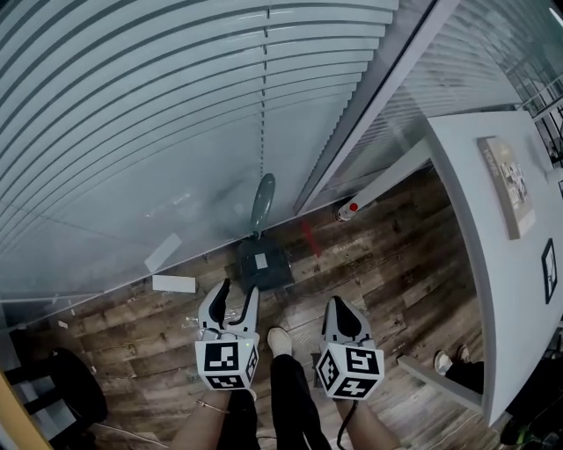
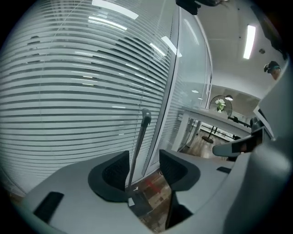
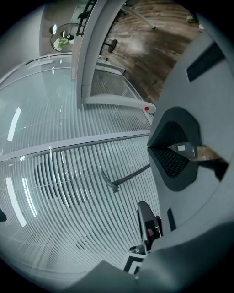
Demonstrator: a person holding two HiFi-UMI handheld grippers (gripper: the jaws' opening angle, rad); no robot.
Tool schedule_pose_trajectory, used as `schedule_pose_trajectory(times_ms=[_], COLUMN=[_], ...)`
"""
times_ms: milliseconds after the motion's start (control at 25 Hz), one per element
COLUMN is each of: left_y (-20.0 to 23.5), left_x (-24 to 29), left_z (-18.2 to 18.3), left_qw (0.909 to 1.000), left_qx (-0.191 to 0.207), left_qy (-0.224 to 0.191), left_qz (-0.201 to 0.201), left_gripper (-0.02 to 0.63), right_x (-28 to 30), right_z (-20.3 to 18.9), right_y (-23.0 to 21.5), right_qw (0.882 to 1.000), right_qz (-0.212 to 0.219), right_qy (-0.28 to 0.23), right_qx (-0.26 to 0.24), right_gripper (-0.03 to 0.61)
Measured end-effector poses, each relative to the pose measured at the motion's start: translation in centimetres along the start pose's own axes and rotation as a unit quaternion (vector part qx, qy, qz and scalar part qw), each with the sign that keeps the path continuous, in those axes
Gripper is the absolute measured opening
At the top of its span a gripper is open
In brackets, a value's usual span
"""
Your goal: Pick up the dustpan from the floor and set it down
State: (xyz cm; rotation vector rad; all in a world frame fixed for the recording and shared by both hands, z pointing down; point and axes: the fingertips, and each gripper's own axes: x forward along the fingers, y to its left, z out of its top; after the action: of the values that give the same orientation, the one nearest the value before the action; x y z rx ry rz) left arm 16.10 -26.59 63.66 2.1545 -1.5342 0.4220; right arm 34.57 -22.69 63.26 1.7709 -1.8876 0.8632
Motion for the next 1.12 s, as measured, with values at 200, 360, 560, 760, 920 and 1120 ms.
schedule_pose_trajectory(times_ms=[200, 360, 560, 760, 920, 1120], left_y=[-0.4, -0.3, 0.0, 0.5, 0.7, 1.0], left_x=[2.6, 4.4, 6.6, 8.5, 9.7, 11.4], left_z=[0.2, 0.0, -0.4, -0.4, -0.5, -0.2], left_qw=[0.9999, 0.9999, 0.9999, 0.9999, 0.9998, 0.9996], left_qx=[0.010, 0.010, 0.012, 0.013, 0.011, 0.010], left_qy=[-0.002, -0.003, -0.003, 0.000, 0.001, 0.000], left_qz=[-0.009, -0.001, 0.006, 0.011, 0.018, 0.025], left_gripper=[0.215, 0.222, 0.222, 0.222, 0.222, 0.222], right_x=[0.8, 1.5, 2.3, 3.1, 3.5, 3.9], right_z=[-0.1, -0.2, -0.2, -0.2, -0.3, -0.5], right_y=[-0.8, -1.4, -1.8, -2.2, -2.7, -3.3], right_qw=[1.000, 1.000, 1.000, 1.000, 1.000, 1.000], right_qz=[-0.005, -0.008, -0.008, -0.008, -0.011, -0.013], right_qy=[0.000, 0.002, 0.005, 0.008, 0.013, 0.020], right_qx=[0.001, 0.002, -0.002, -0.005, 0.000, 0.005], right_gripper=[0.032, 0.032, 0.032, 0.032, 0.032, 0.032])
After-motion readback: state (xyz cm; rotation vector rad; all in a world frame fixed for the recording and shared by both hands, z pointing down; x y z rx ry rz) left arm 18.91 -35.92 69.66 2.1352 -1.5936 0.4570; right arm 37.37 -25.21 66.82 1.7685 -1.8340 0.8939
